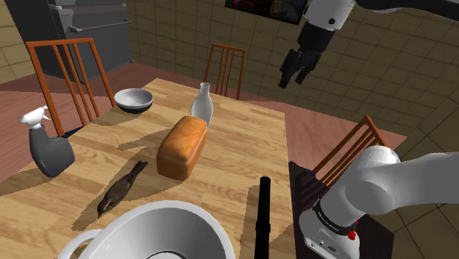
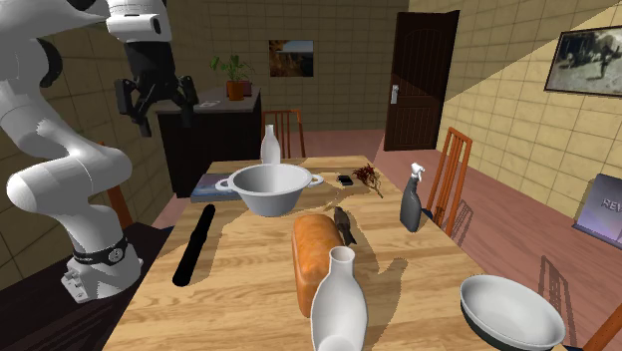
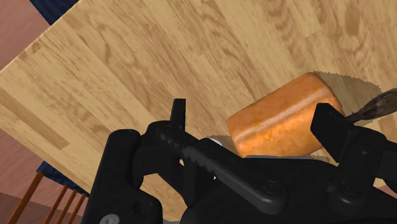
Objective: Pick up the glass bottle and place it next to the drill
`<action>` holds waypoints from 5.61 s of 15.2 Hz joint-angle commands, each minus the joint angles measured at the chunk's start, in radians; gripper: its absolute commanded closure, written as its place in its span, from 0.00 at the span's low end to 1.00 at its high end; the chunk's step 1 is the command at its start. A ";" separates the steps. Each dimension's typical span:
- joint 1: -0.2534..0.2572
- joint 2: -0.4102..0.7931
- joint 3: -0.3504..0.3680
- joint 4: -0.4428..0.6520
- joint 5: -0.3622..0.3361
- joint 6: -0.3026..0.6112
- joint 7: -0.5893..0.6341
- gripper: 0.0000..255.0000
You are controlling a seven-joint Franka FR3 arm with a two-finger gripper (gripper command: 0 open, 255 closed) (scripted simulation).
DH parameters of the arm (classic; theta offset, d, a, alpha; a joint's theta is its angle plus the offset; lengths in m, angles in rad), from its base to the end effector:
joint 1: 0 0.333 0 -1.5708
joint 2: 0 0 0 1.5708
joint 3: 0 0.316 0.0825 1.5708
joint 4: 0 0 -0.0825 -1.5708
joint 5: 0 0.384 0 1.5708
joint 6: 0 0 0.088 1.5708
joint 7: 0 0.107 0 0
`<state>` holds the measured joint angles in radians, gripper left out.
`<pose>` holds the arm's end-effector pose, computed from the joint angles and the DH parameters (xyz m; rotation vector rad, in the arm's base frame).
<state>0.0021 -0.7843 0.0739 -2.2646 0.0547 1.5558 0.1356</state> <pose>0.3048 0.0381 0.6308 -3.1277 0.1195 -0.1150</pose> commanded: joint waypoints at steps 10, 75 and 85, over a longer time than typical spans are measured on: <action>-0.012 0.285 -0.002 0.053 -0.019 0.245 -0.033 0.00; -0.019 1.074 0.001 0.770 -0.083 0.348 -0.072 1.00; -0.027 0.883 0.001 0.651 -0.067 0.276 -0.082 1.00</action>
<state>-0.0228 0.1366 0.0754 -1.5816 -0.0154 1.8366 0.0567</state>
